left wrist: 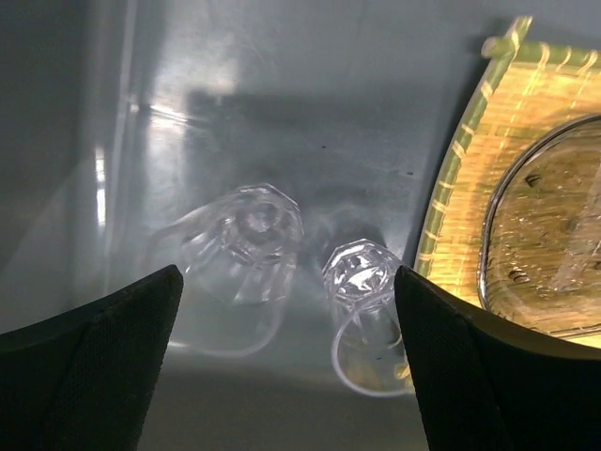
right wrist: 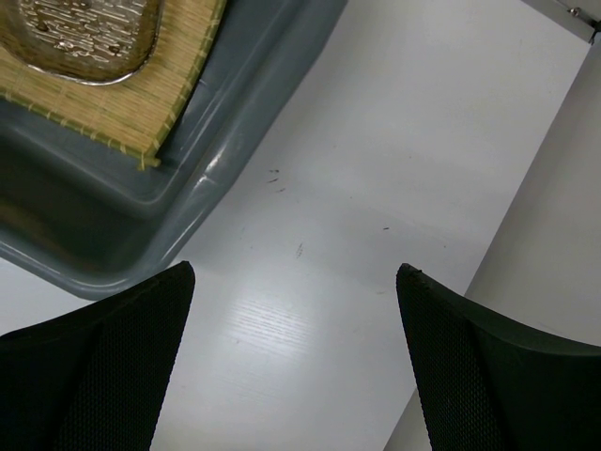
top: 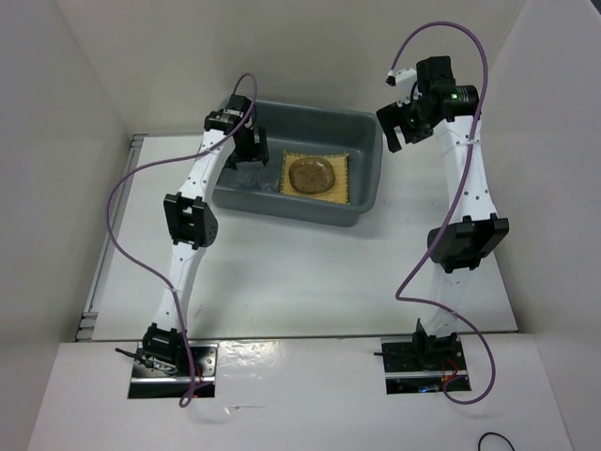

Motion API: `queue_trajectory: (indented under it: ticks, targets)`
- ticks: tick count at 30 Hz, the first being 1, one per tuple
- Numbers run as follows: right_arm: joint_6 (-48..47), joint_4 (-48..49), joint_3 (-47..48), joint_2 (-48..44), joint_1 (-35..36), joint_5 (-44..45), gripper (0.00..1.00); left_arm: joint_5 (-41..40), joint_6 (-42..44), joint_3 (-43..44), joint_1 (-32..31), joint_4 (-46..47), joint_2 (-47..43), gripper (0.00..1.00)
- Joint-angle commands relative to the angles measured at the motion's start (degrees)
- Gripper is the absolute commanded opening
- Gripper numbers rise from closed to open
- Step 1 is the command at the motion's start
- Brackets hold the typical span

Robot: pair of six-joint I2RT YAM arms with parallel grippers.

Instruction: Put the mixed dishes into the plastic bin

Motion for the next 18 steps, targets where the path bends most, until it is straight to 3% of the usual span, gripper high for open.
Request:
queue_trajectory:
  ticks: [1,9,12,18]
  targets:
    - [-0.08,0.08,1.78,-1.23,0.92,-0.90,0.92,-3.52,0.93,3.37,0.01,-0.86,-5.67,1.00]
    - [1.15,0.08,8.53,-0.71,0.92,3.84,0.93,-4.67,-0.21,16.62,0.54,0.19,-12.97,1.00]
    - [1.67,0.08,10.04,-1.23,0.92,4.98,0.94,-7.04,-0.21,17.52,0.54,1.42,-17.54,1.00]
    - [2.20,0.08,-2.59,-10.60,0.92,6.04,0.96,-18.27,-3.80,17.52,-0.60,-8.67,-19.39,1.00]
